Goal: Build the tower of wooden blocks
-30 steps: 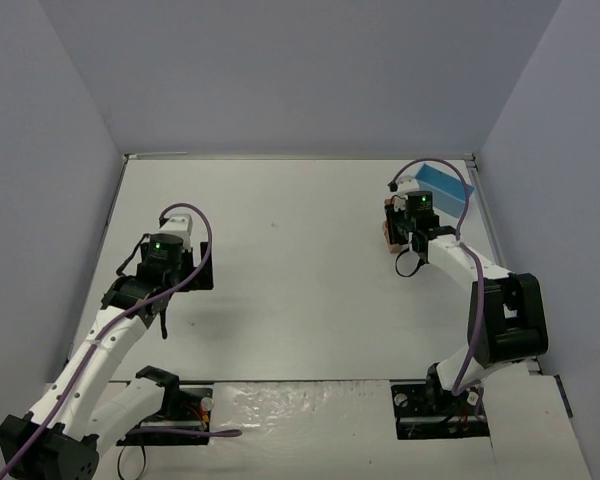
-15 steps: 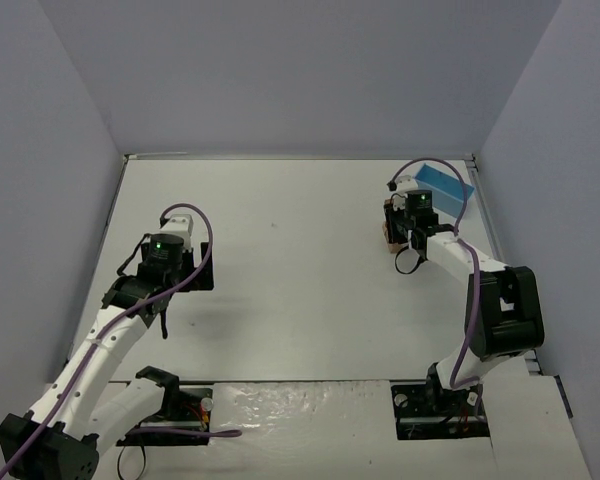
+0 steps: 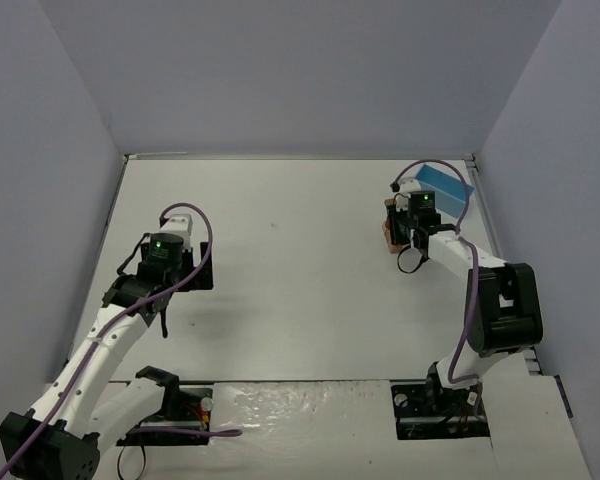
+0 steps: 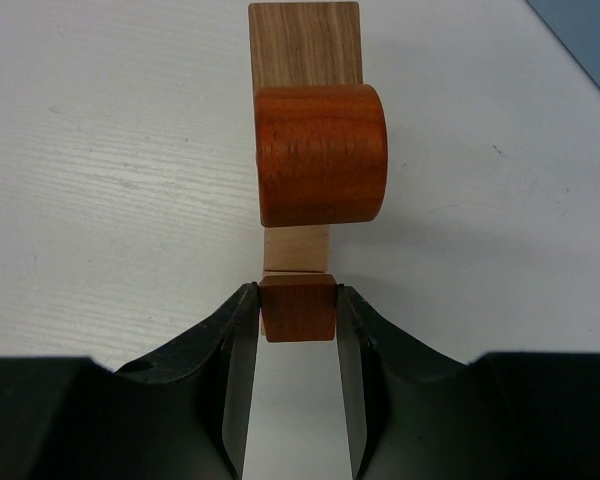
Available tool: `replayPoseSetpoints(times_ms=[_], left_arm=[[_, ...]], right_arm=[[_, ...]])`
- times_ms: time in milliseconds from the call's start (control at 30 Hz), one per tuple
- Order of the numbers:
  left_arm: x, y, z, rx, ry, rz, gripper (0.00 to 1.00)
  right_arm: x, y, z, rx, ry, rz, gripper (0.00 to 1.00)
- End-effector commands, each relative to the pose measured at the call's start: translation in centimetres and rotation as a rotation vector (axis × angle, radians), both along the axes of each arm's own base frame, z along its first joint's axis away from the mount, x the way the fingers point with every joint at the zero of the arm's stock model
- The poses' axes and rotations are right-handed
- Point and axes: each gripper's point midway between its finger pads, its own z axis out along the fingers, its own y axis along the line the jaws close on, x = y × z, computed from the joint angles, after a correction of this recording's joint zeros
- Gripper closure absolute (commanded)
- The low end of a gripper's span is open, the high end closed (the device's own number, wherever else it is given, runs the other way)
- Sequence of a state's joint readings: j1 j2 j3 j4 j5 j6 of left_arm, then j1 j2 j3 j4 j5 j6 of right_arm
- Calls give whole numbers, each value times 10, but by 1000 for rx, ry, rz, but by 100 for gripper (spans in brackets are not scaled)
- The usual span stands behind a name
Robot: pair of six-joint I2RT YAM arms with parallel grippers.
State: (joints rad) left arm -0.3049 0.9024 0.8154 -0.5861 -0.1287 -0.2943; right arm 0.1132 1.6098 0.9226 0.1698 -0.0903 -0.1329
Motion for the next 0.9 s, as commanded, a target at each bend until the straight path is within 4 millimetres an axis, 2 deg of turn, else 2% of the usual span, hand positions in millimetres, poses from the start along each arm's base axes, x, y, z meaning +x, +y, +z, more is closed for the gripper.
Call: replayPoseSetpoints(times_ms=[0,867], left_arm=[[17,-2,26,-17,-86,3,7],[17,-1,24,-14,-77,5,7]], right_arm=[[20,3,23,13,-86,19,100],[17,1,11,25,-57,21,100]])
